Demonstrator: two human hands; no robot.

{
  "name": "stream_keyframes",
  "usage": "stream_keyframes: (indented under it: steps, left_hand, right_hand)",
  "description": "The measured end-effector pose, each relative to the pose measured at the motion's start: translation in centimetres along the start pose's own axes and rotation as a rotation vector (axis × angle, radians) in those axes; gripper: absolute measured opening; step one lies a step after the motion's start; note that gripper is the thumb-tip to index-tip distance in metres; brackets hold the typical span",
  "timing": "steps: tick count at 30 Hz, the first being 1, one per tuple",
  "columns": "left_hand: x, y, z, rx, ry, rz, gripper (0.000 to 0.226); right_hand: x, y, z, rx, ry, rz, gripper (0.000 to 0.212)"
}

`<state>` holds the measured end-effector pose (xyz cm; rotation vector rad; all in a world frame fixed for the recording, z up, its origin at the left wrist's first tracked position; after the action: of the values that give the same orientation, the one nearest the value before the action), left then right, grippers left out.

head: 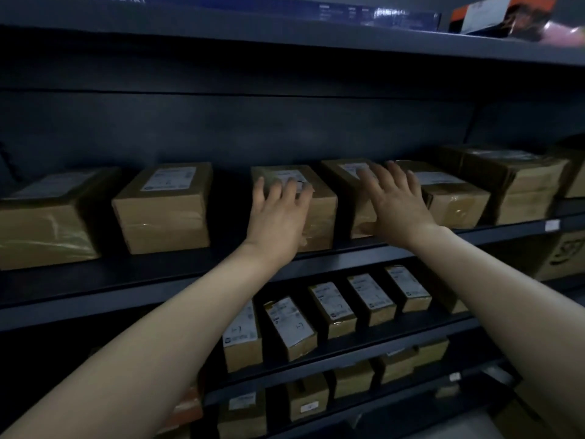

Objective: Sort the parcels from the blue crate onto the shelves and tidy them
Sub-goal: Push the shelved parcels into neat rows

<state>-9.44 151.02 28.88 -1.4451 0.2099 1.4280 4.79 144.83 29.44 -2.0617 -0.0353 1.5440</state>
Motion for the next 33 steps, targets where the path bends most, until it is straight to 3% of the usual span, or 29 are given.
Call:
stream_keyframes:
  steps: [9,17,33]
  left_hand:
    - [2.5,-1.4,0.4,-0.173,-0.077,0.08,0.072]
    - [4.3,-2.0,3.7,-0.228,-0.117,0.129,0.073]
    - [6.6,-3.4,7.6,-0.242,-0.101,0.126,0.066]
  right_hand:
    - [5.6,-2.6,-2.5,-0.038,-0.072,0.146,0.097]
    - [5.9,-5.1,1.2,-0.124,-0.058,0.103,0.091]
    - [6.8,-8.6,4.2,-0.107,-0.008,0.058,0.087]
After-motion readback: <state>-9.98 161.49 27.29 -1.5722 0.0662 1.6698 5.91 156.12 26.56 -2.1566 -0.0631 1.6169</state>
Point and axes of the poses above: each hand's wrist, its own y-axis away from the middle knuckle, its own x-axis out of the palm, z = x × y, the point moved 10 cm from there along -y, towards the middle knuckle
